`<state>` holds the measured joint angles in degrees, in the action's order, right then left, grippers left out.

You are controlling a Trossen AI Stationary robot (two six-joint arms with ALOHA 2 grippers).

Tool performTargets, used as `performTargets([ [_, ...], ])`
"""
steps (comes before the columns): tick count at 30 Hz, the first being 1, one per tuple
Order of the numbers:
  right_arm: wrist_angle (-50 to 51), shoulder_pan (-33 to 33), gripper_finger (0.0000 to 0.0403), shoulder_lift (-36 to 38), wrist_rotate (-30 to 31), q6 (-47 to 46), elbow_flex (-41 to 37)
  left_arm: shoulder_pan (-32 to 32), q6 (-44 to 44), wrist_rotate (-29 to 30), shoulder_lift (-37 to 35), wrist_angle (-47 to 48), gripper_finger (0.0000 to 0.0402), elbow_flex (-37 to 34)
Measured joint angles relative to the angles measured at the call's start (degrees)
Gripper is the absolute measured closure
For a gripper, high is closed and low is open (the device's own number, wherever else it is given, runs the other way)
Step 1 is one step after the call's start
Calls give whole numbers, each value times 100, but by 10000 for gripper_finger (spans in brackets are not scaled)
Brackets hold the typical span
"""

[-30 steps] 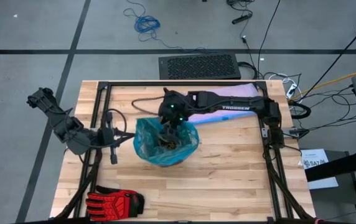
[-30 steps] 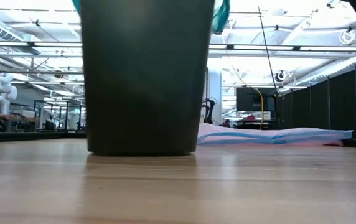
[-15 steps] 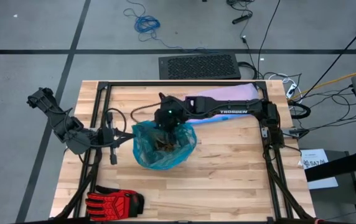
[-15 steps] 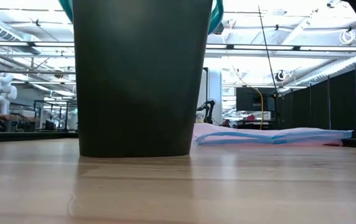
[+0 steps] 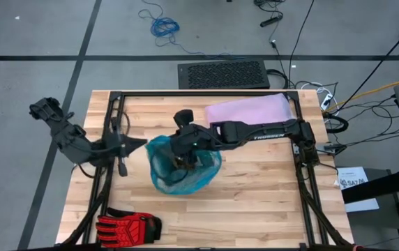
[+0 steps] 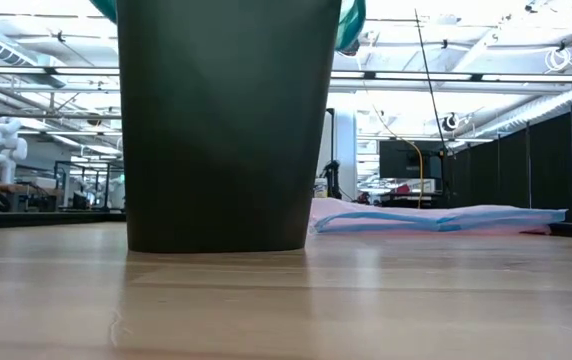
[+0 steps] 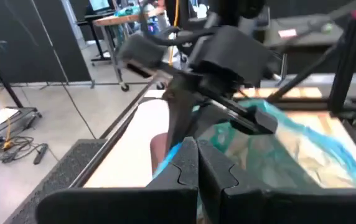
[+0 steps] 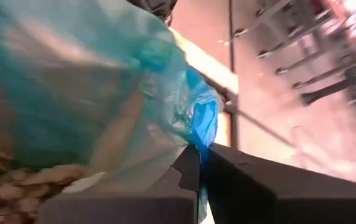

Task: Place trash/remove bag and relplace
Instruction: Close the trash bag

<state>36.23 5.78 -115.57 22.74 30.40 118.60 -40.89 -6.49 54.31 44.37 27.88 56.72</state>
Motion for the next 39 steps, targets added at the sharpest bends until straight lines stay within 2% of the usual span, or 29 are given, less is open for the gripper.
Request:
performTargets([
  [4, 15, 72, 403, 4, 404, 458, 180, 3, -76, -244, -161, 55, 384, 15],
  [8, 9, 104, 403, 4, 745, 897, 356, 5, -82, -322, -159, 148, 347, 15],
  [18, -181, 209, 403, 7, 734, 1514, 660, 362, -524, -390, -63, 324, 242, 15],
  [24, -175, 394, 403, 7, 720, 1744, 661, 880, -529, -1443, -63, 317, 218, 15],
  [30, -173, 544, 403, 7, 720, 1855, 661, 1488, -524, -2025, -63, 586, 216, 15],
  [35, -133, 610, 403, 7, 714, 1877, 661, 1908, -496, -3186, -2, 563, 216, 15],
  [39, -129, 597, 403, 7, 715, 1876, 661, 2105, -318, -3531, 227, 557, 216, 15],
])
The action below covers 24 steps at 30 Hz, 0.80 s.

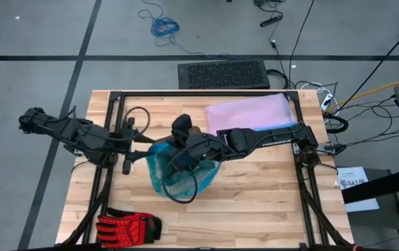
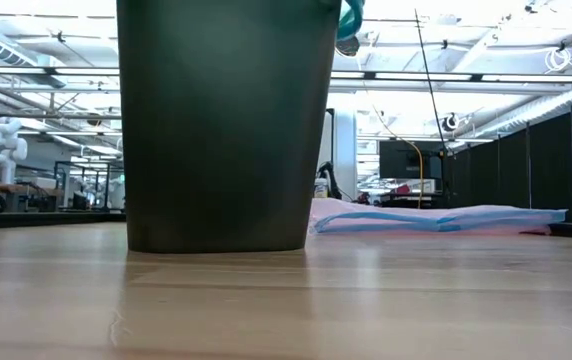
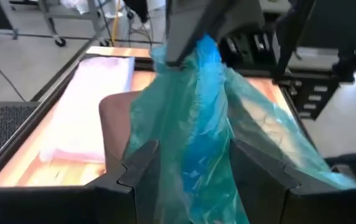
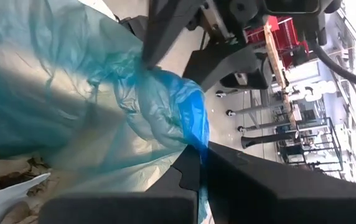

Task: Place trash/remove bag and relplace
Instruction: Close the trash bag

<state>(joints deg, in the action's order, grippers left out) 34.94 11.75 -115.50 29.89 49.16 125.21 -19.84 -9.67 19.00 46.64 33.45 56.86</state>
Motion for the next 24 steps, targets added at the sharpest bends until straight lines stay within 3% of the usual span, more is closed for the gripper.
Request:
performTargets([
  [6, 146, -10, 403, 0, 24, -133, 0, 79, 305, 281, 446, -1, 252, 0],
  [10, 385, -124, 403, 0, 66, -460, 0, 71, 318, 729, 598, 7, 330, -4],
  [13, 488, -257, 403, 0, 434, -647, -2, 71, 253, 817, 582, 0, 389, -2],
  [24, 785, -679, 403, 0, 837, -1387, -2, 61, 275, 2257, 511, 683, 400, 732],
])
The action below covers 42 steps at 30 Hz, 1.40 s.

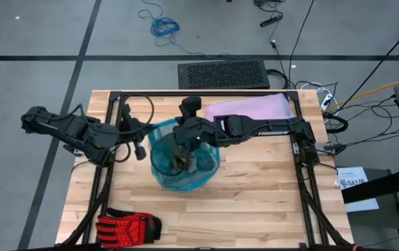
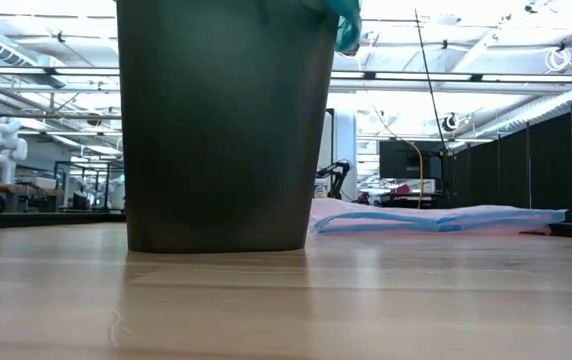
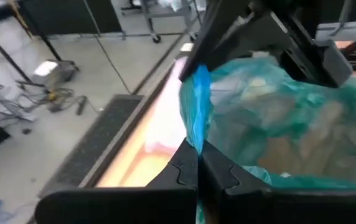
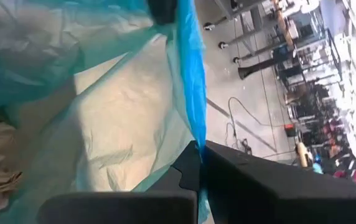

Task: Place trash/remove bag and relplace
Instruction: Close the trash bag

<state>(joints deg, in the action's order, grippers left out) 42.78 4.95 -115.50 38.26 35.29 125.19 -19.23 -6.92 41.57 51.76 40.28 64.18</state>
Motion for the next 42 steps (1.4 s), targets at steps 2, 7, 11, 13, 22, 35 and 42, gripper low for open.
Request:
performTargets([
  [2, 5, -32, 403, 0, 6, -218, 0, -1, 37, 115, 49, 16, 400, 9],
  [7, -17, -3, 387, 0, 399, -283, -2, -1, -137, 434, 250, 392, 401, 9],
  [11, -241, 158, 347, 0, 1197, 255, -2, -1, -167, 528, 417, 489, 401, 9],
  [13, -269, 216, 322, 0, 1272, 291, -2, -1, -148, 528, 465, 489, 401, 9],
  [22, -423, 537, 221, 0, 899, 391, -2, 1, -128, 589, 473, 484, 401, 9],
  [35, -679, 145, 297, -16, 49, 445, -2, 1, -135, 538, 469, 402, 401, 9],
  [42, -755, -31, 396, -46, -146, 446, -2, 1, -133, 384, 469, 402, 401, 9],
])
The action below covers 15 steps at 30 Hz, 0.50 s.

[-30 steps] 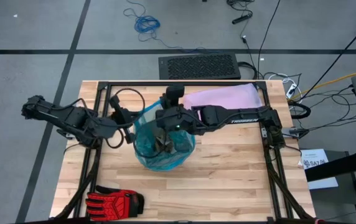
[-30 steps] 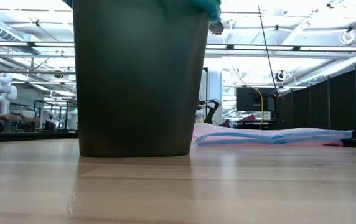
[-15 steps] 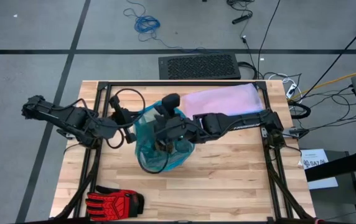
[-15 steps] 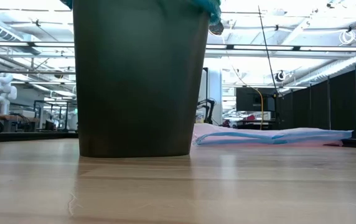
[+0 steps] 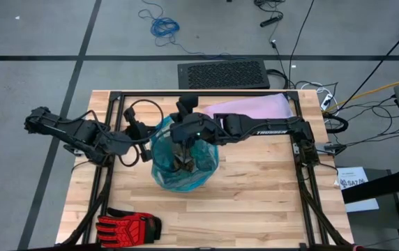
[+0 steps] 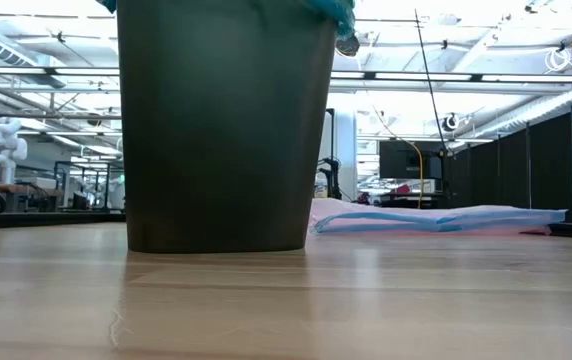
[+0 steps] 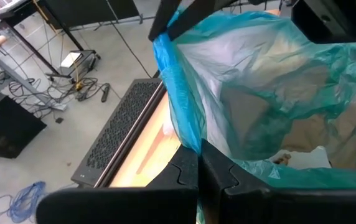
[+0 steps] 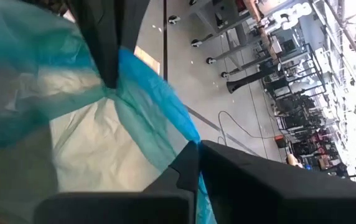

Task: Place trash/remove bag and relplace
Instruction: Close the trash bag

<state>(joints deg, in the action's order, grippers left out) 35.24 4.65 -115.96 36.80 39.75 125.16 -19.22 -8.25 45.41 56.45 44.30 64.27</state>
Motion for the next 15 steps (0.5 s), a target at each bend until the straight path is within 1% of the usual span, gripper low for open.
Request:
performTargets([
  [4, -132, 17, 401, 1, 31, 37, 0, 2, 17, -13, 0, -38, 401, 0],
  [8, -398, 178, 402, 15, 89, 225, 0, 1, 265, -16, 0, -152, 393, 0],
  [11, -617, 326, 402, 46, 225, 471, 0, -22, 448, -102, -17, -325, 371, 0],
  [15, -768, 447, 403, 50, 275, 614, 0, -164, 807, -547, -46, -790, 331, 0],
])
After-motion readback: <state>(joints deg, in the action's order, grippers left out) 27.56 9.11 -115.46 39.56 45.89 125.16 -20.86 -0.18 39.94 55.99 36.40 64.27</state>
